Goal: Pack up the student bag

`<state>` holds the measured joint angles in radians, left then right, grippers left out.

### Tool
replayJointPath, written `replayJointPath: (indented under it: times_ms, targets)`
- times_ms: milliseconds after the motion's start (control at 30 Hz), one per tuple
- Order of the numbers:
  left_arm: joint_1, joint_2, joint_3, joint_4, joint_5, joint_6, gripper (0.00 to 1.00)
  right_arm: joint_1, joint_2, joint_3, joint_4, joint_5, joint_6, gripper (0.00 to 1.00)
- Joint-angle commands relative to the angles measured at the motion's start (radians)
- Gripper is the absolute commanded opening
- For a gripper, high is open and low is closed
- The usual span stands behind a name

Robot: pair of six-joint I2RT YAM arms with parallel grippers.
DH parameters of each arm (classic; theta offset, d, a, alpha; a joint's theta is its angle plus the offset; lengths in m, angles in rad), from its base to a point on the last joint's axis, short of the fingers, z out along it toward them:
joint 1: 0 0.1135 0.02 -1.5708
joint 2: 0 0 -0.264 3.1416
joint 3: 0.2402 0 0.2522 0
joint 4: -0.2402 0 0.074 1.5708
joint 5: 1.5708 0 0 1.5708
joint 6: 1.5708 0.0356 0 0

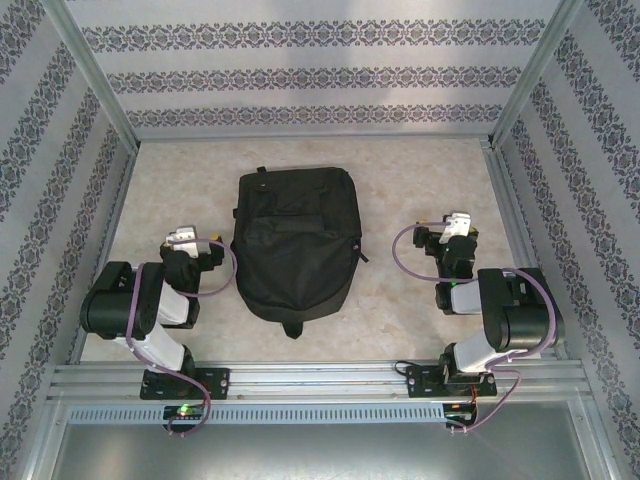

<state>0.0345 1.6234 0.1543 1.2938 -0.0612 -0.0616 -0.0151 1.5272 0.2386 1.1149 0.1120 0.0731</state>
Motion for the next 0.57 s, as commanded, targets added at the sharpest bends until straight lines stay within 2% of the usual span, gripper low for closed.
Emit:
replayJointPath:
  times_ms: [0,467,533]
  targets:
    - [-0.002,0.004,-0.008,0.128,-0.010,-0.015,1.00,0.012,-0.008,-0.011,0.062,0.027,0.018,0.98]
    - [-0.002,-0.001,0.011,0.093,-0.011,-0.015,1.00,0.014,-0.002,0.004,0.043,0.052,0.027,0.98]
    - [-0.002,0.008,-0.002,0.127,-0.015,-0.018,1.00,0.014,-0.002,0.003,0.043,0.051,0.028,0.98]
